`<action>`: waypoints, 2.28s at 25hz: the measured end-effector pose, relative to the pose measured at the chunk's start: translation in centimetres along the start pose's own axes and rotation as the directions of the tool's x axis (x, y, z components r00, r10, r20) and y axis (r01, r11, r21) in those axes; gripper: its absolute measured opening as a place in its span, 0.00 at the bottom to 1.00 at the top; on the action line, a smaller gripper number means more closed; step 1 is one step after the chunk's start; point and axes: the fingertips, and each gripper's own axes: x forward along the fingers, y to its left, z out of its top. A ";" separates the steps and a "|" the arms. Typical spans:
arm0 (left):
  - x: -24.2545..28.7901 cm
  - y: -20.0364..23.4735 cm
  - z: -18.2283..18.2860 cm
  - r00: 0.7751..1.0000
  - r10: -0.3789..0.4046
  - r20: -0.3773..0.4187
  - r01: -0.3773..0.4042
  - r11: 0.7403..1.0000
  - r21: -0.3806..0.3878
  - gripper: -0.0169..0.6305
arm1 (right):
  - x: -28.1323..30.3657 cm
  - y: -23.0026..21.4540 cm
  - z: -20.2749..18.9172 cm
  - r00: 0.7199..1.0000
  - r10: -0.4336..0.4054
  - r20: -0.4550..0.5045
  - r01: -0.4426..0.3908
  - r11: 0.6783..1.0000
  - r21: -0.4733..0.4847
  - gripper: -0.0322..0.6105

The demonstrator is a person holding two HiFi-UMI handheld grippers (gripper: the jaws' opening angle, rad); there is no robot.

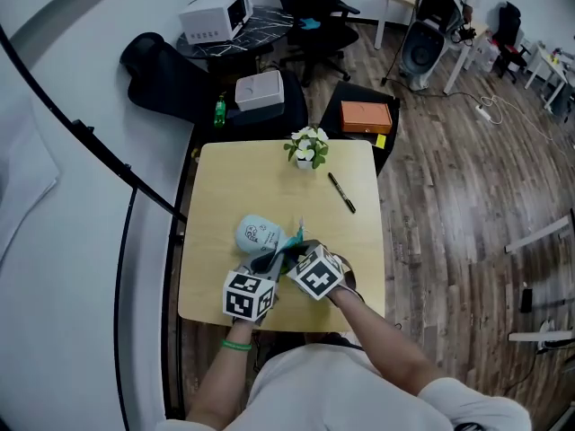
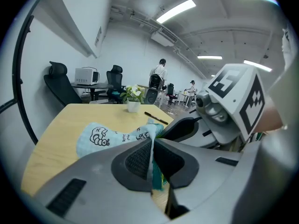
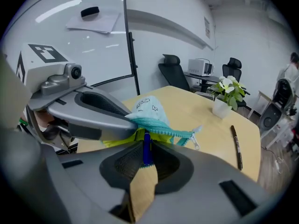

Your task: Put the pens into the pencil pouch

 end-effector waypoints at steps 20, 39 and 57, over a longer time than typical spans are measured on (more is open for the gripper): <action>-1.7 0.9 2.4 0.993 -0.045 0.111 0.061 0.988 -0.143 0.06 | -2.8 0.6 3.6 0.977 0.071 0.203 -0.053 0.994 -0.096 0.40; -3.5 6.2 6.8 0.972 0.113 0.205 -0.084 0.986 -0.145 0.06 | -12.1 -17.9 2.9 0.897 -0.325 0.300 0.298 0.945 0.131 0.50; -2.3 6.4 7.3 0.977 0.119 0.177 -0.098 0.988 -0.123 0.06 | -1.3 -23.3 -7.5 0.937 -0.343 -0.063 0.346 0.892 0.291 0.26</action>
